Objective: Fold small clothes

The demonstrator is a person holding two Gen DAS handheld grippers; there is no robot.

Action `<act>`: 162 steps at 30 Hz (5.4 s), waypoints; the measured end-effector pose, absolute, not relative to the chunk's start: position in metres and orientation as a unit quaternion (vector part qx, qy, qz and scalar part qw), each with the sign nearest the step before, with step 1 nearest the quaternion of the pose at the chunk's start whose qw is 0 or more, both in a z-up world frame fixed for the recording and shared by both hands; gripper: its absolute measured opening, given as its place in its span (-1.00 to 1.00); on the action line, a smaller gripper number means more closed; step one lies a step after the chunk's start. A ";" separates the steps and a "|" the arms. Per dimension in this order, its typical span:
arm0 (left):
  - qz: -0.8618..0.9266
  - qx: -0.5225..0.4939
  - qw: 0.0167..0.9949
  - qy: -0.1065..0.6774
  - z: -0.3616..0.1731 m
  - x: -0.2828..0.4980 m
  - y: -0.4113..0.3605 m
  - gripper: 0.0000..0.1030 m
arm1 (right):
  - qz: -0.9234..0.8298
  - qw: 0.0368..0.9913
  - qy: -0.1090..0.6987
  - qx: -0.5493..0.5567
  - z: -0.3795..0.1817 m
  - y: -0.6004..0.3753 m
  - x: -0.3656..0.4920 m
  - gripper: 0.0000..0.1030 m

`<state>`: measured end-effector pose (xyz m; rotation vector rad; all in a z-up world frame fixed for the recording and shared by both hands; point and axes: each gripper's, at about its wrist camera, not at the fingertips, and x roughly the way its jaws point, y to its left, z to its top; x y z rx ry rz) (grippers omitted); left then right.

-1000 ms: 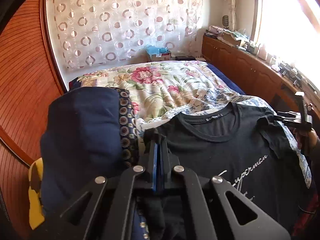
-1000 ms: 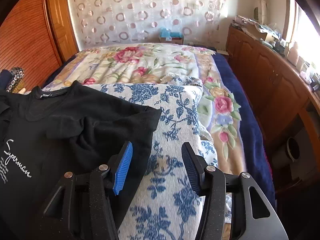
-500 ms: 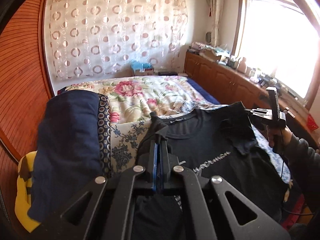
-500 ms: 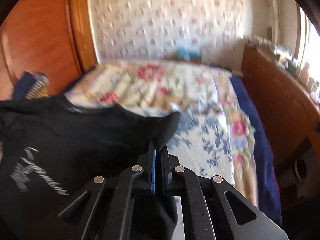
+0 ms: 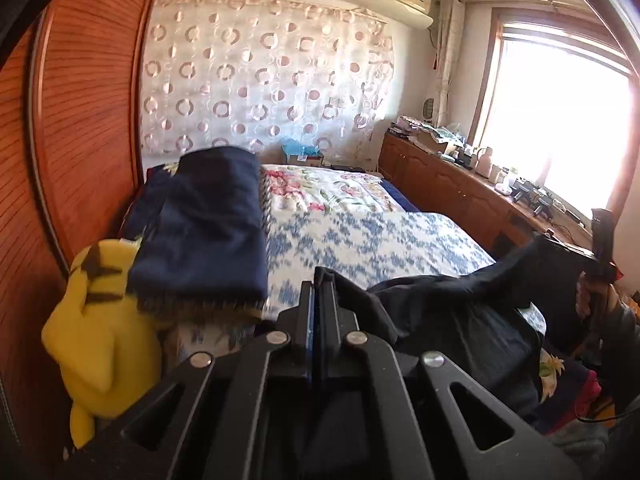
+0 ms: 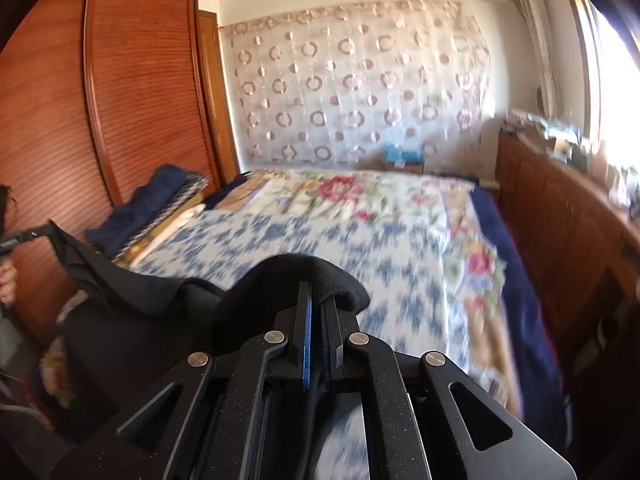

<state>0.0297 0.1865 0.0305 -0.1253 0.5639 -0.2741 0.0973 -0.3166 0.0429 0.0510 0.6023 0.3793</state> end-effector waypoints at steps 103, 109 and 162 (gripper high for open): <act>-0.059 0.005 0.881 0.470 -0.118 0.144 0.171 -0.11 | 0.126 0.884 0.451 -0.017 -0.078 -0.302 0.133 0.04; -0.068 0.005 0.881 0.468 -0.117 0.147 0.170 -0.10 | 0.130 0.882 0.452 -0.017 -0.078 -0.300 0.133 0.04; -0.188 -0.020 0.972 0.139 0.169 -0.007 0.159 -0.89 | 0.213 0.961 0.169 -0.057 0.216 -0.297 -0.017 -0.95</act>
